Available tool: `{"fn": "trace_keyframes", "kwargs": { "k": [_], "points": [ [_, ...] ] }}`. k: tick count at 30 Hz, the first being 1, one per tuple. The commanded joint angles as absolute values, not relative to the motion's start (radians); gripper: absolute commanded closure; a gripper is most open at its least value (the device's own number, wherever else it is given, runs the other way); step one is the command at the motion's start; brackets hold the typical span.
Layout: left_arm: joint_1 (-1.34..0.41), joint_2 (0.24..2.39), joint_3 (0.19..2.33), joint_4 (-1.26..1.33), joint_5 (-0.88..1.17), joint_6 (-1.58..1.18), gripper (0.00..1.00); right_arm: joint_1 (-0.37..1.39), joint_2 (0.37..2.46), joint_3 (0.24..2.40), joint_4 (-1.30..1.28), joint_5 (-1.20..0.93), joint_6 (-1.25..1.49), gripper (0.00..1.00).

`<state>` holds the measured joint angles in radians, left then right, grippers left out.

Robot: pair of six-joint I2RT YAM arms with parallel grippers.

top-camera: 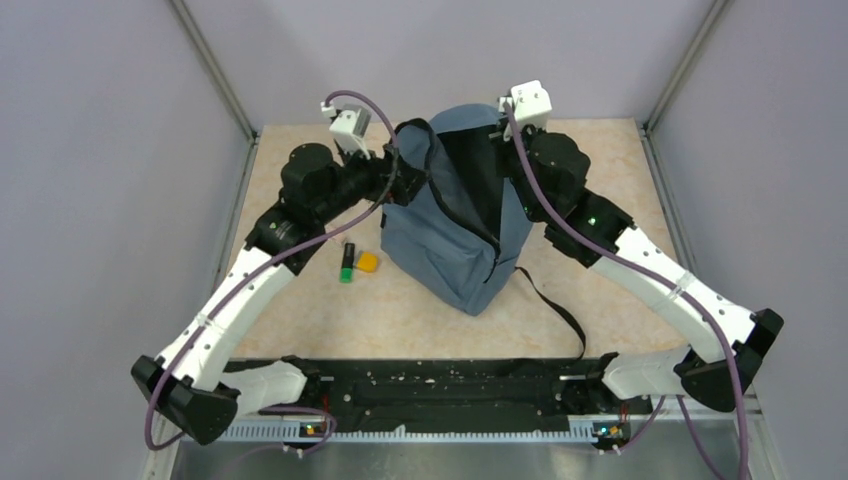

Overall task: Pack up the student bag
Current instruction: Adjust the student bag at the center of the board.

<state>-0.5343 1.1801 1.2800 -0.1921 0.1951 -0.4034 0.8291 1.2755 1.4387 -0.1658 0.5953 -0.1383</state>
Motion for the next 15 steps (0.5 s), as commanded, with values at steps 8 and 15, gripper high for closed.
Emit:
{"fn": "trace_keyframes", "kwargs": {
  "k": [8,15],
  "points": [
    [-0.251,0.96,1.053,-0.345,0.132,-0.506,0.05,0.803,1.268,1.49,-0.161,0.609,-0.113,1.0],
    [-0.093,0.915,0.79,-0.027,0.159,-0.931,0.11,0.803,1.258,1.471,-0.158,0.6,-0.101,1.0]
  ]
}}
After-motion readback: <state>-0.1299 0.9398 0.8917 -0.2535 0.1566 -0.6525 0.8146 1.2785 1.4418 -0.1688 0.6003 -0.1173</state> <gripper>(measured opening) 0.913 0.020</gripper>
